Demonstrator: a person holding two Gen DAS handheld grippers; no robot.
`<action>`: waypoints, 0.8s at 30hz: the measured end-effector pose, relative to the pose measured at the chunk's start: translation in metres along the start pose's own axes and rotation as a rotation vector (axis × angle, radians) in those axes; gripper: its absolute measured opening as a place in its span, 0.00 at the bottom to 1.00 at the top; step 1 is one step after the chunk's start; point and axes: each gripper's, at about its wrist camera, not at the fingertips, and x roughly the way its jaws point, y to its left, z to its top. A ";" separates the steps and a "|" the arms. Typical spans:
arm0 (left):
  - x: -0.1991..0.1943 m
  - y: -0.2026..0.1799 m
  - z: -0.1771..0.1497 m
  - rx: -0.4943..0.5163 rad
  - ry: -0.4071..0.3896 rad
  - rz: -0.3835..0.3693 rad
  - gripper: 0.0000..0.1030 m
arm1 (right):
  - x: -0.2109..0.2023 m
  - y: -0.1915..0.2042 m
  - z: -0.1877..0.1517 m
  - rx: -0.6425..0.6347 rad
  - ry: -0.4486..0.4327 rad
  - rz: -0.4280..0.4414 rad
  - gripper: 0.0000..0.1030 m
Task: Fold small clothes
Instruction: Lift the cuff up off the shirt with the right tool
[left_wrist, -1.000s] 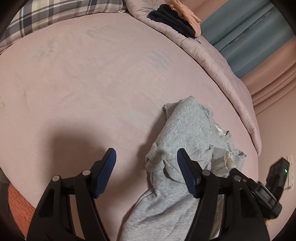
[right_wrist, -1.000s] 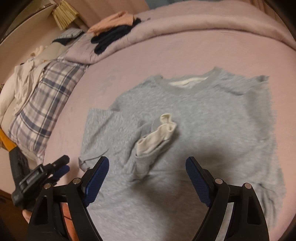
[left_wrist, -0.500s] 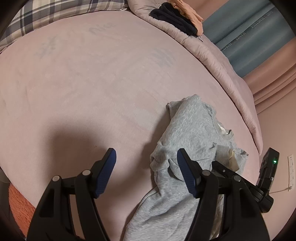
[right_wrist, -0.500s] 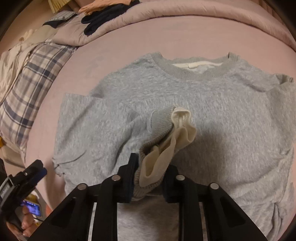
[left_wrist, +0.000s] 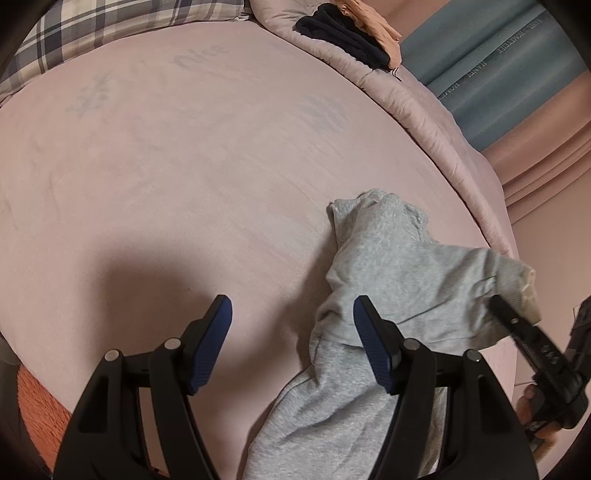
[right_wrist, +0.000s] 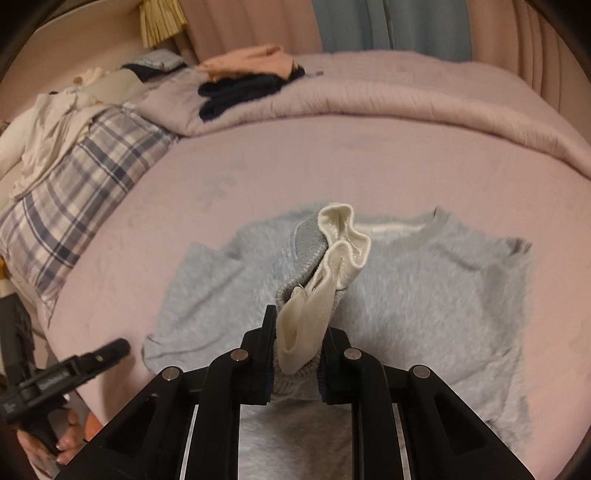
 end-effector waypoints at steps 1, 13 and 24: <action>0.000 -0.001 0.000 0.003 0.002 -0.002 0.65 | -0.002 0.000 0.002 0.001 -0.011 0.002 0.18; 0.007 -0.018 0.000 0.046 0.013 -0.006 0.65 | -0.040 -0.008 0.019 -0.007 -0.157 -0.057 0.18; 0.022 -0.044 0.005 0.113 0.039 -0.013 0.65 | -0.051 -0.026 0.020 0.032 -0.196 -0.077 0.17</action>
